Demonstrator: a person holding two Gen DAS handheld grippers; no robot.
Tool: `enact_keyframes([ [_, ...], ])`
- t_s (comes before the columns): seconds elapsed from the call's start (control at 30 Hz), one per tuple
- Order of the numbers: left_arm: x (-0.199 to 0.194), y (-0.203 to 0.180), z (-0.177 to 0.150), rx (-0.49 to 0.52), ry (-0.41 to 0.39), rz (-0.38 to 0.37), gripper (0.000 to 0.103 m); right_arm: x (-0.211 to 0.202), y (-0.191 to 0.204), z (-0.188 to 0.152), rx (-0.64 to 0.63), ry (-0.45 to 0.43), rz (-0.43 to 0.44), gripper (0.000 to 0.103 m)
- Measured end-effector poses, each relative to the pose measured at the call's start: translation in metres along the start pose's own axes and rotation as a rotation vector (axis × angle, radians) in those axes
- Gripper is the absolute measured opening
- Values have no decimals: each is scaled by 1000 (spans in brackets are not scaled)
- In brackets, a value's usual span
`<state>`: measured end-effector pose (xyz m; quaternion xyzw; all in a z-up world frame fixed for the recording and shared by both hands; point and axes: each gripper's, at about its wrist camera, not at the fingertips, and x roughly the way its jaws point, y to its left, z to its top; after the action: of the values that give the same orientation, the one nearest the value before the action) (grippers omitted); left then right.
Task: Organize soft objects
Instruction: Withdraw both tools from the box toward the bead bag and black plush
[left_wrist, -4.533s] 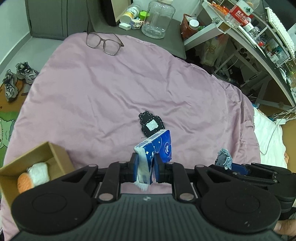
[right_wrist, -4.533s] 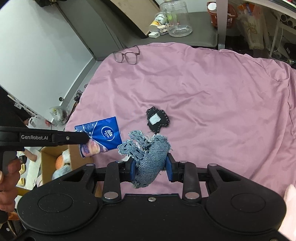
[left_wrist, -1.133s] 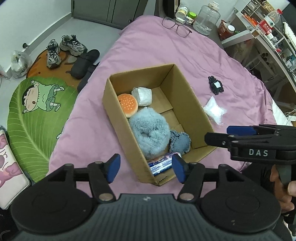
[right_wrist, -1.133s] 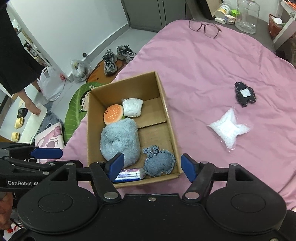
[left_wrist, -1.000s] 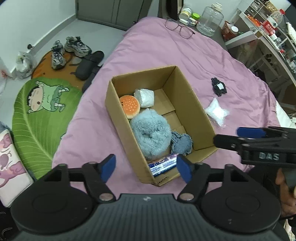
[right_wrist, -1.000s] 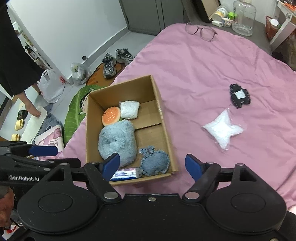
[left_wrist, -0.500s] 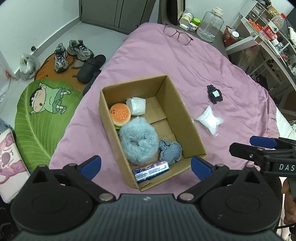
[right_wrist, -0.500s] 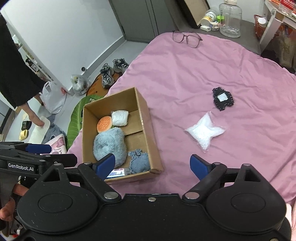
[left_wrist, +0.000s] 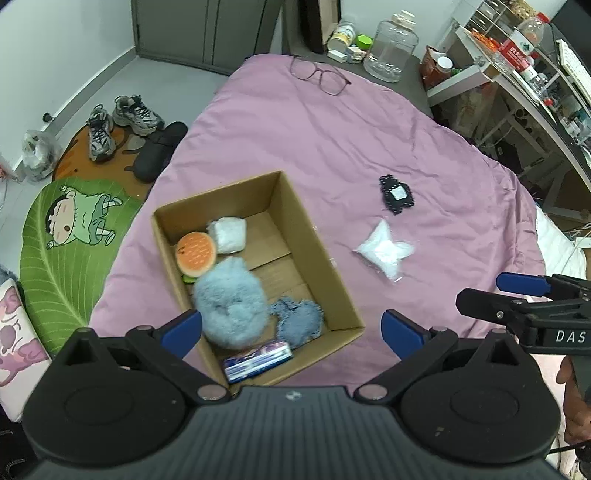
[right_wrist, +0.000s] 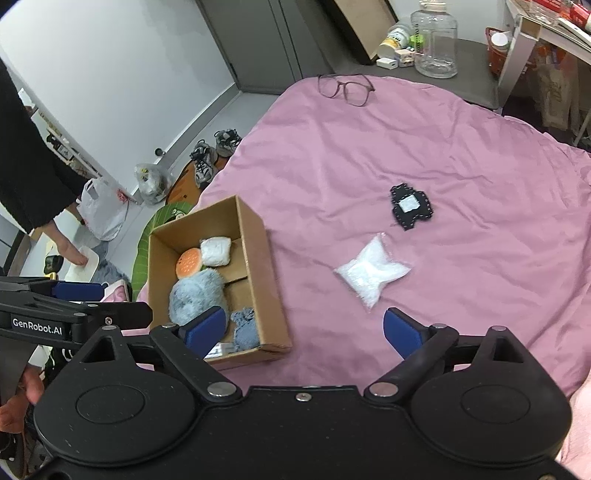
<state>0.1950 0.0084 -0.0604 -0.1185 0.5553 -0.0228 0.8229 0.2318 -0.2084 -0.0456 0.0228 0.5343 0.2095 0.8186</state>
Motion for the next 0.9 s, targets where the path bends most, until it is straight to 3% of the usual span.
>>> enact_keyframes([
  [0.43, 17, -37, 25, 35, 18, 31, 102, -2, -41, 15, 55, 9, 32, 99],
  [0.6, 29, -51, 37, 66, 20, 33, 102, -4, -62, 21, 76, 0, 7, 101],
  [0.9, 52, -62, 63, 4, -35, 2, 102, 5, -97, 31, 129, -22, -11, 101],
])
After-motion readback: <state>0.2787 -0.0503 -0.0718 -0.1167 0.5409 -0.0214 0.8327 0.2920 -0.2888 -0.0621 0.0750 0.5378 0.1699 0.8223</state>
